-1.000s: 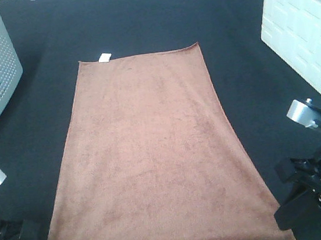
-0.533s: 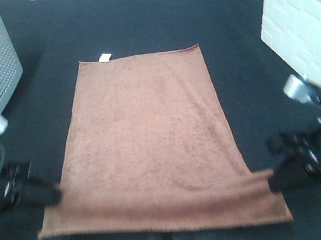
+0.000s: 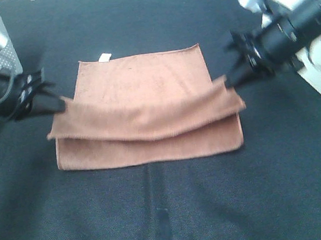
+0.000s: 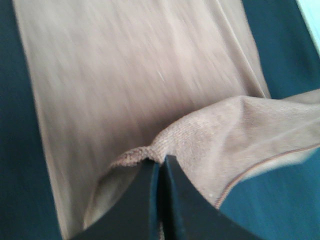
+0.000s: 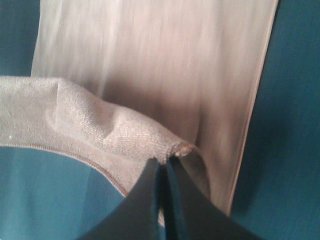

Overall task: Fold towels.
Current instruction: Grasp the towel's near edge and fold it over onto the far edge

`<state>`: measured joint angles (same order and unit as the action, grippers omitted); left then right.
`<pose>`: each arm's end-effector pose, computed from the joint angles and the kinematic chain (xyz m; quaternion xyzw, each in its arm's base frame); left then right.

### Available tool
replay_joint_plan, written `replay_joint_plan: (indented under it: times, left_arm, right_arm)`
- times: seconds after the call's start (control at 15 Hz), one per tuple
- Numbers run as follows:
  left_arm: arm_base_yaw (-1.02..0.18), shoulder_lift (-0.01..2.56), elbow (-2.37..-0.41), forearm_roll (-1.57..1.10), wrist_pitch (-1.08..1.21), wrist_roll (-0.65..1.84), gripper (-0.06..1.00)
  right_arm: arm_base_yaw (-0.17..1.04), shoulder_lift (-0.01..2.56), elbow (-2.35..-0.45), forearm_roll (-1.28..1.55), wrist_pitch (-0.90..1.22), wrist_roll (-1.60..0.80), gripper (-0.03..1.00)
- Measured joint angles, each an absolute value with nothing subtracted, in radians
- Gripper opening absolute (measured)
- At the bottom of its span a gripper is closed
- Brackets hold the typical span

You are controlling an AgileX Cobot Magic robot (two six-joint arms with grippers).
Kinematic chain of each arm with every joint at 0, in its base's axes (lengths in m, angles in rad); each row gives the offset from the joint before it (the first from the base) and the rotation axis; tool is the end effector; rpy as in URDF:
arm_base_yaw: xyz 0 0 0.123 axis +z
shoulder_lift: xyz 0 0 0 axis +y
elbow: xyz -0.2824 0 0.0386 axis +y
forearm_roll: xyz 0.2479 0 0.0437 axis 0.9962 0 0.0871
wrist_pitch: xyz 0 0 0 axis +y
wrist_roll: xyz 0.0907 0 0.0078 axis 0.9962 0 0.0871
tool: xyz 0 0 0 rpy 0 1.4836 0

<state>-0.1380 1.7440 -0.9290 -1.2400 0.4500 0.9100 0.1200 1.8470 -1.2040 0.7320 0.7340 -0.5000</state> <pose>0.3327 -0.0841 0.1800 -0.0022 0.9232 -0.2644 0.2790 0.3646 0.0851 0.1963 -0.0635 0.9505 0.2449 0.1803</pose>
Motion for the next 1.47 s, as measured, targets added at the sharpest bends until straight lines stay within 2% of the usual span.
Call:
replay_joint_plan:
  times: [0.33,0.4,0.67,0.73,0.8,0.93,1.2,1.27,1.47]
  left_arm:
    - [-0.138,1.992,-1.278,-1.24,0.352,0.9,0.0]
    - [-0.138,2.065,-1.382,-1.234,0.336,0.9,0.0]
    - [-0.138,2.265,-1.687,-1.229,0.313,0.9,0.0]
    - [-0.138,2.265,-1.687,-1.229,0.313,0.9,0.0]
    - [-0.138,2.345,-1.787,-1.225,0.286,0.9,0.0]
    - [-0.138,2.448,-1.899,-1.223,0.25,0.9,0.0]
    - [-0.138,2.59,-2.014,-1.211,0.204,0.9,0.03]
    - [-0.138,2.594,-2.02,-1.209,0.204,0.9,0.08]
    - [-0.138,2.587,-2.026,-1.205,0.205,0.9,0.55]
  right_arm:
    - [0.12,2.128,-1.697,0.59,0.808,-0.386,0.0]
    - [0.12,2.222,-1.858,0.566,0.818,-0.366,0.0]
    - [0.12,2.469,-2.224,0.552,0.832,-0.351,0.0]
    - [0.12,2.469,-2.224,0.552,0.832,-0.351,0.0]
    - [0.12,2.55,-2.324,0.543,0.803,-0.351,0.0]
    - [0.12,2.638,-2.402,0.531,0.739,-0.351,0.0]
    - [0.12,2.733,-2.417,0.525,0.641,-0.351,0.0]
    - [0.12,2.736,-2.417,0.525,0.632,-0.351,0.03]
    - [0.12,2.733,-2.42,0.523,0.643,-0.351,0.55]
